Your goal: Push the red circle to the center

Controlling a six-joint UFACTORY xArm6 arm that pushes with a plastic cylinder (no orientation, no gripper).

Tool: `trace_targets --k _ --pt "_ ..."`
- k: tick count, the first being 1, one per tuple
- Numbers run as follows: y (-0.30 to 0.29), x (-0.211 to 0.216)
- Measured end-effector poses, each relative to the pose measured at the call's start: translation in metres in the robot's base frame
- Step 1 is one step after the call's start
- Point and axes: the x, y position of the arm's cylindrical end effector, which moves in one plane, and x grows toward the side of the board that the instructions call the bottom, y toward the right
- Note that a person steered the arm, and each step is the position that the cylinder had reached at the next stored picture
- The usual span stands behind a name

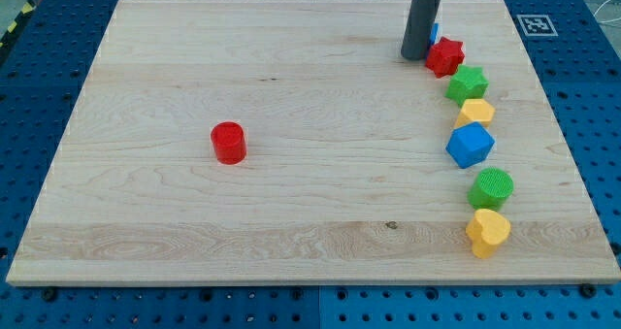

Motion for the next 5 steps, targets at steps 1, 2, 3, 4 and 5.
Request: trace_targets --k 1,2,3,4,5 --pt "0.01 -0.014" --pt "0.026 -0.015" --pt "0.0 -0.015" --pt "-0.046 -0.015" --pt "-0.083 -0.013"
